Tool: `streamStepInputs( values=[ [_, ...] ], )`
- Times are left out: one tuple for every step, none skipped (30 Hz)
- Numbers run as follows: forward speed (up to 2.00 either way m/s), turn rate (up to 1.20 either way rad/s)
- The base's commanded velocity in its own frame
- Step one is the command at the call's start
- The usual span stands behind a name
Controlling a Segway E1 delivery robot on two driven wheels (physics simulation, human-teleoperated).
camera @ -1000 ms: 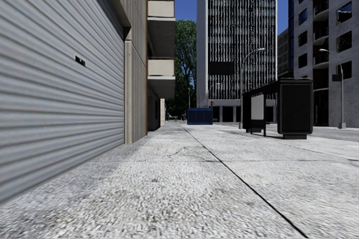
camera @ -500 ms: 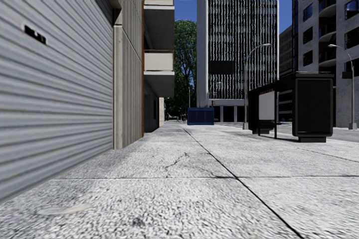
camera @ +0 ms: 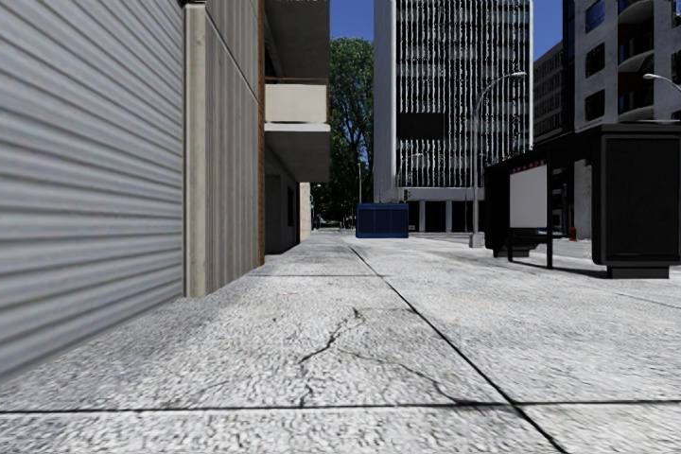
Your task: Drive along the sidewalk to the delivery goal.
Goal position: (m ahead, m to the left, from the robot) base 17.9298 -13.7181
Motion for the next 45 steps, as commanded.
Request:
streamStepInputs(
  values=[
    [2.0, 0.0],
    [2.0, 0.0],
    [2.0, 0.0],
    [2.0, 0.0],
    [2.0, 0.0],
    [2.0, 0.0],
    [2.0, 0.0],
    [2.0, 0.0],
    [2.0, 0.0],
    [2.0, 0.0],
    [2.0, 0.0],
    [2.0, 0.0],
    [2.0, 0.0],
    [2.0, 0.0],
    [2.0, 0.0],
    [2.0, 0.0],
    [2.0, 0.0],
    [2.0, 0.0],
    [2.0, 0.0],
    [2.0, 0.0],
    [2.0, 0.0],
    [2.0, 0.0],
    [2.0, 0.0],
    [2.0, 0.0],
    [2.0, 0.0],
    [2.0, 0.0],
    [2.0, 0.0],
    [2.0, 0.0],
    [2.0, 0.0],
    [2.0, 0.0],
    [2.0, 0.0],
    [2.0, 0.0],
    [2.0, 0.0],
    [2.0, 0.0],
    [2.0, 0.0],
    [2.0, 0.0],
    [2.0, 0.0],
    [2.0, 0.0],
    [2.0, 0.0],
    [2.0, 0.0],
    [2.0, 0.0],
    [2.0, 0.0],
    [2.0, 0.0],
    [2.0, 0.0],
    [2.0, 0.0]
  ],
)
